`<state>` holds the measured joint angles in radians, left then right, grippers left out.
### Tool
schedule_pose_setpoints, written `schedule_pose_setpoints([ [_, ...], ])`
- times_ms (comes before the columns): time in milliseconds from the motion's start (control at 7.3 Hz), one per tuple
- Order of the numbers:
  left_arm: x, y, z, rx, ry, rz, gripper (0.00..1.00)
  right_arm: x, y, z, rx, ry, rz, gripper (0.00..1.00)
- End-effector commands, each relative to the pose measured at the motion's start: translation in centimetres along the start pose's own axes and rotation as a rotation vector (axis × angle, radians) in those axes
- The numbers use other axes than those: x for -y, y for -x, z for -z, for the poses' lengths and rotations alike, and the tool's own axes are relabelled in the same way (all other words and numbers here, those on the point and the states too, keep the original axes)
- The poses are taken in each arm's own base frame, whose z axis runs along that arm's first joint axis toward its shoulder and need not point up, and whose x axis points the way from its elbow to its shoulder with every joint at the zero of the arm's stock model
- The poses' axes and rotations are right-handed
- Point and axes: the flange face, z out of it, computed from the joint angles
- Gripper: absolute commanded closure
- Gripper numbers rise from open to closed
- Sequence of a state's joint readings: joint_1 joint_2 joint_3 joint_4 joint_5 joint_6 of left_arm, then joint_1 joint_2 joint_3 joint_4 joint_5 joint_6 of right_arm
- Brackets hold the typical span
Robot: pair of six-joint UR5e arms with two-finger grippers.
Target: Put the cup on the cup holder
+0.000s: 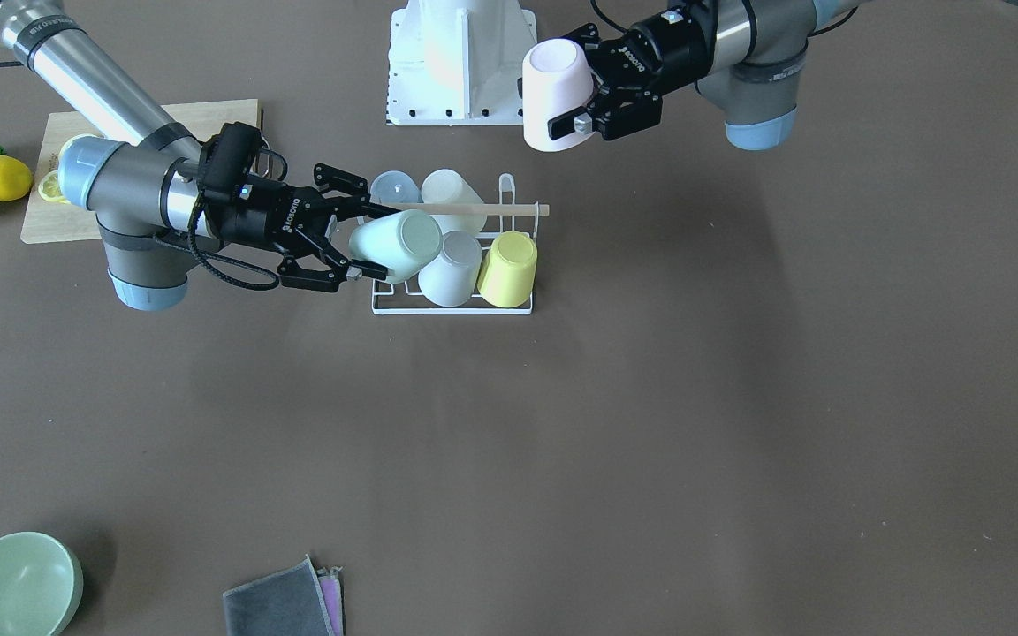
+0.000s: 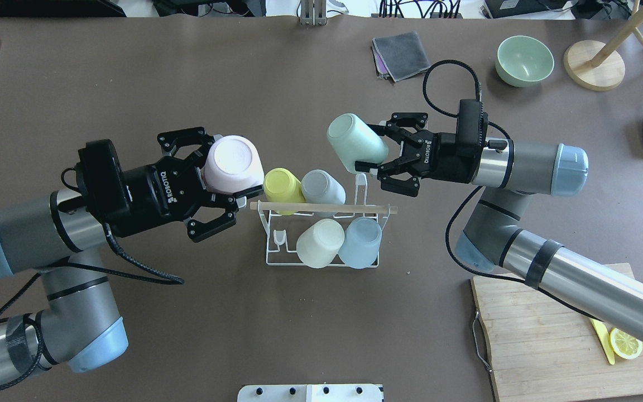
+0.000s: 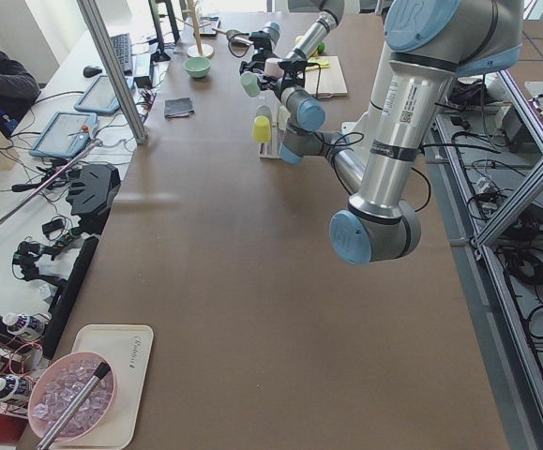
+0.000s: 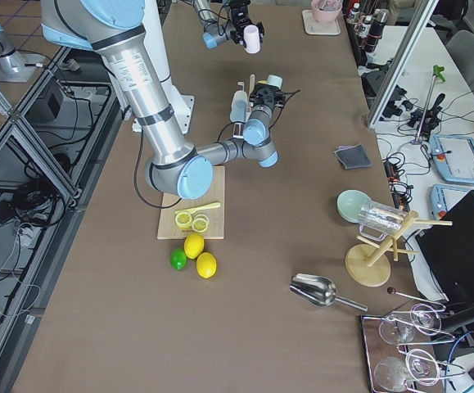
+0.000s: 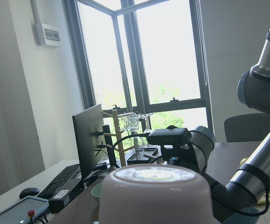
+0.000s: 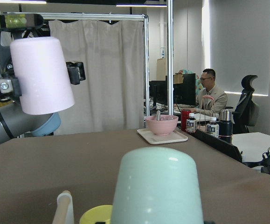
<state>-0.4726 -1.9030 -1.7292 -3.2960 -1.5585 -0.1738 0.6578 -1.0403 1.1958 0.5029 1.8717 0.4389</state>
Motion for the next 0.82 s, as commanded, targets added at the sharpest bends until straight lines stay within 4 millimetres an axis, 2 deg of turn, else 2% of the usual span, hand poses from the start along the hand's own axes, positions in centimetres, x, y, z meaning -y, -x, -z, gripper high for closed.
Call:
schedule_pose_setpoints([
  [0, -4.1, -3.0, -0.2, -0.054, -0.020, 0.046, 0.50, -1.3, 1.6, -0.2, -0.019, -0.036, -0.019, 0.68],
  [274, -4.9, -5.1, -1.9, -0.093, -0.012, 0.066, 0.50, -2.2, 2.3, 0.1, -0.016, -0.025, -0.023, 0.68],
  [411, -6.7, -6.2, -2.7, -0.109, 0.017, 0.073, 0.50, -2.5, 2.4, 0.1, -0.018, -0.017, -0.027, 0.68],
  [685, -7.5, -6.8, -3.4, -0.110, 0.041, 0.078, 0.51, -3.4, 3.1, 0.1, -0.013, -0.004, -0.020, 0.68],
])
